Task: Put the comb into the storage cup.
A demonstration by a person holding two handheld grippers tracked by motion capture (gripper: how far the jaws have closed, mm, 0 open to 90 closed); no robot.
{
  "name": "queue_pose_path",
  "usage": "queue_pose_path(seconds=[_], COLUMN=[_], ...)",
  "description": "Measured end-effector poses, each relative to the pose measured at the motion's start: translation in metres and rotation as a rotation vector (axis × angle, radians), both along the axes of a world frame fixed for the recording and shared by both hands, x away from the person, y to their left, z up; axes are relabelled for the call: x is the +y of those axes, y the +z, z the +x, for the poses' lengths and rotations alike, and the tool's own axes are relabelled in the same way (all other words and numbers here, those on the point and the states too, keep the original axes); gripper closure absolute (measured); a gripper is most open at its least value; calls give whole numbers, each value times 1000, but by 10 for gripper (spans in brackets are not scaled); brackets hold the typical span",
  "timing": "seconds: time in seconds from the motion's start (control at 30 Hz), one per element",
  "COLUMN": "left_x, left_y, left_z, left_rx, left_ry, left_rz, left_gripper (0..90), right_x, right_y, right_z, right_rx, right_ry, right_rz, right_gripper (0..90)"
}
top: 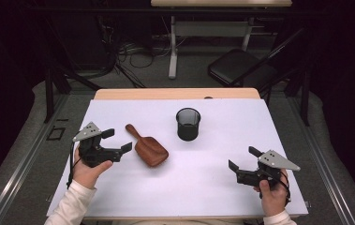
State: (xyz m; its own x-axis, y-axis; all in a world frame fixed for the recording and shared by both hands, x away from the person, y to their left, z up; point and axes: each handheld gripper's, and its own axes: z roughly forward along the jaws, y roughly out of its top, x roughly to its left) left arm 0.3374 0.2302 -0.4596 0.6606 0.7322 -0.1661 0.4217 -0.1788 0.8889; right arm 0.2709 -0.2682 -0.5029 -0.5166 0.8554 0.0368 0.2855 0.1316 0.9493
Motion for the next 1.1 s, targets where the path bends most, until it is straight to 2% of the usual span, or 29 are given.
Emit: queue_pose_path(seconds=[0.17, 0.27, 0.37, 0.6, 0.83, 1.1], left_x=[-2, -4, -5, -10, -15, -18], left_y=[2, 5, 7, 12, 19, 21], left_z=[9, 14, 18, 30, 41, 54], left_rx=[23, 30, 34, 51, 62, 82], left_ry=[33, 38, 36, 33, 53, 100], left_rz=[19, 35, 41, 71, 91, 116], left_gripper=[83, 99, 152, 173, 238, 312], right_x=[0, 0, 0, 0, 1, 0], right_y=[-1, -2, -2, -3, -4, -5], right_z=[0, 0, 0, 0, 1, 1], right_rx=[6, 2, 4, 12, 15, 17], right_ry=[-3, -7, -7, -6, -6, -7], right_rz=[-4, -1, -4, -8, -6, -14], right_gripper=[86, 87, 88, 89, 93, 97])
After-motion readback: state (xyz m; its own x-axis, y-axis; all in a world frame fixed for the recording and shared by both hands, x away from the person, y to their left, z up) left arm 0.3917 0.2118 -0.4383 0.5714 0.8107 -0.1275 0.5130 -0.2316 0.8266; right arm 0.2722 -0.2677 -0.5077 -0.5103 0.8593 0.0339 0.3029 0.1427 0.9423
